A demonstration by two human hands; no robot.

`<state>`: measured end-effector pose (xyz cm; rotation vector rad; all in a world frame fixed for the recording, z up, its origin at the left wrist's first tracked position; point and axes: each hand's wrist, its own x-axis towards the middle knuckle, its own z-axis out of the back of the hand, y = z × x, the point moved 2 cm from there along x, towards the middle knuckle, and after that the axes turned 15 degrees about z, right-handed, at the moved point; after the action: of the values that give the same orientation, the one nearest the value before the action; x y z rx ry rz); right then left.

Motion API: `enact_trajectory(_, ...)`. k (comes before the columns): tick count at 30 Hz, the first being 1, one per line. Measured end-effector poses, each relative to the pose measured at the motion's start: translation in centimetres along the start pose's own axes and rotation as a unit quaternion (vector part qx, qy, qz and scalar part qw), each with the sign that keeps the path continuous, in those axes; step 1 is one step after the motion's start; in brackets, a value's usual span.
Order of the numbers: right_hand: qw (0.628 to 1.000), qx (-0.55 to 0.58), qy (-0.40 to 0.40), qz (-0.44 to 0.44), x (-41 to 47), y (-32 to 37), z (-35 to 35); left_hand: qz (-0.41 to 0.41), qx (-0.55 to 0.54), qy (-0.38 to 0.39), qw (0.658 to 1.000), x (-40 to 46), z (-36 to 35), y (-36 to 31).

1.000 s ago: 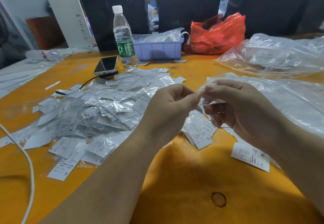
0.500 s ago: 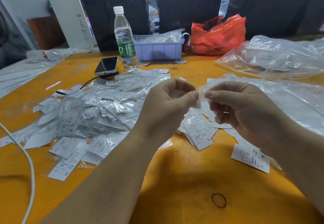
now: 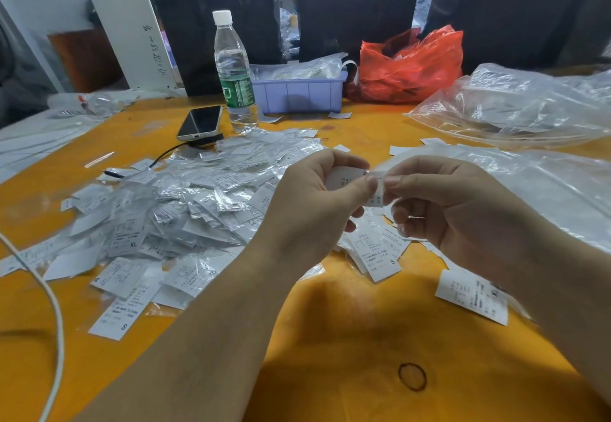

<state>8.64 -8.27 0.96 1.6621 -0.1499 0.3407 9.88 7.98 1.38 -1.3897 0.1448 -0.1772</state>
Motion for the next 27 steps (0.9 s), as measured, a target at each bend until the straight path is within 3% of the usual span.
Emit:
enact_trajectory(6, 1.000, -0.010, -0.011, 0.006, -0.01, 0.01, 0.01, 0.003, 0.006, 0.009, 1.000, -0.10, -0.06, -0.03)
enact_trajectory(13, 0.995, -0.049, -0.082, 0.015, 0.30, 0.18, 0.57, 0.007, 0.023, 0.022, 0.999, -0.20, -0.25, -0.12)
enact_trajectory(27, 0.999, -0.037, -0.014, 0.031, 0.12, 0.28, 0.03, 0.018, -0.005, 0.001, 1.000, 0.12, 0.12, 0.03)
